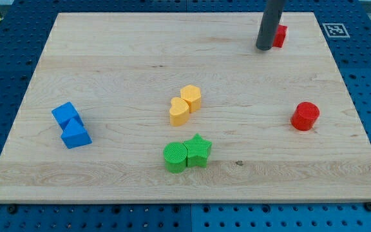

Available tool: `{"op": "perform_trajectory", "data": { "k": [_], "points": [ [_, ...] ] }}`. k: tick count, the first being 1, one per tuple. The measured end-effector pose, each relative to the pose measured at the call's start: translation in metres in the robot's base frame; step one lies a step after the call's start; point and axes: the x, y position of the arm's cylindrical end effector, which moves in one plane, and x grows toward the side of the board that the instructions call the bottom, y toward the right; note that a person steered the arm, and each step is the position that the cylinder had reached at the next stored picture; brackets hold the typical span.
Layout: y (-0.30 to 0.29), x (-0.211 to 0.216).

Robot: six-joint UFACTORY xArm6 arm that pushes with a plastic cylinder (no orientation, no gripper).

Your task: Push red circle left to the red star

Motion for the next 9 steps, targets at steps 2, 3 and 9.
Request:
{"op": "perform_trajectory", "data": {
  "k": [2, 3, 9],
  "points": [
    [0.038, -0.025],
    [0.042, -0.013],
    [0.000, 0.257]
  ]
}}
